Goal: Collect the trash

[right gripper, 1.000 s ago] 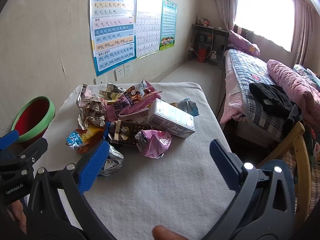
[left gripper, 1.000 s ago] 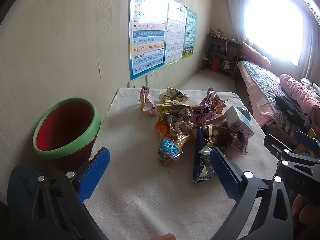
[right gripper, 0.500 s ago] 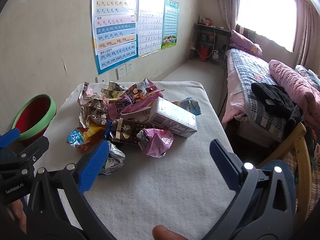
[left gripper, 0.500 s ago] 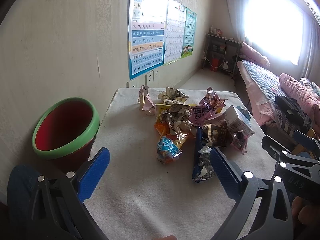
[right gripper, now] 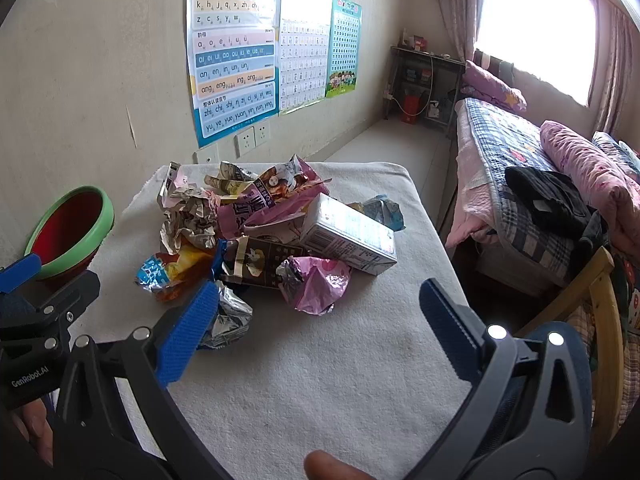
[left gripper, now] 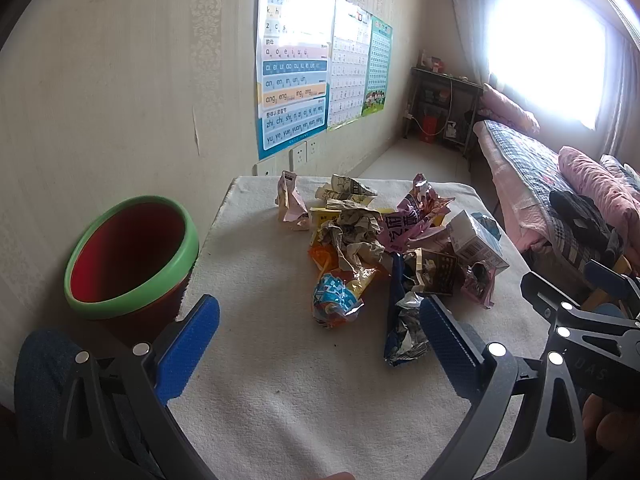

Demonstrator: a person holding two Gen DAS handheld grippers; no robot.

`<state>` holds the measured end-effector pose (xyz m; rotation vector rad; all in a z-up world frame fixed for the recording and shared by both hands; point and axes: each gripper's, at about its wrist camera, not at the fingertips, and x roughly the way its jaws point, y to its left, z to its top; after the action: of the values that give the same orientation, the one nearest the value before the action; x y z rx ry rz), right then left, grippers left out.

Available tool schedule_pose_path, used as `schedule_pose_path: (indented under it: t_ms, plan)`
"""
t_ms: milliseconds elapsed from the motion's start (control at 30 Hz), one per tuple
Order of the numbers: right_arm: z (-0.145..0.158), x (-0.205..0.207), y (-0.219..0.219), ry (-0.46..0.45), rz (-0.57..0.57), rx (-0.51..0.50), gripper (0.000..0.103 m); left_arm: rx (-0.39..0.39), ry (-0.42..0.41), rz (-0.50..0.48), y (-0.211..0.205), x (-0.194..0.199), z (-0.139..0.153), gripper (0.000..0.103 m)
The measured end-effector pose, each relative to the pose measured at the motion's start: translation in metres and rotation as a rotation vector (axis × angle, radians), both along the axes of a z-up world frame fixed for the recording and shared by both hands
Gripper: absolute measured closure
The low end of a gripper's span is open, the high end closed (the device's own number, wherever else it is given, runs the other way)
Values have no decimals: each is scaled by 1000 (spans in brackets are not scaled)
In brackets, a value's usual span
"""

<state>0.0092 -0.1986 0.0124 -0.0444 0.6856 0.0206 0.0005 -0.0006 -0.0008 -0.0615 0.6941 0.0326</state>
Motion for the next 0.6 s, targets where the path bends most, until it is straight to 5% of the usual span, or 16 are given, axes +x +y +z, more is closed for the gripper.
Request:
schedule_pose_path:
  t_ms: [600]
  plan:
    - [-1,0,0,2,4,2,4,1,3,1,-1,0,-1,8]
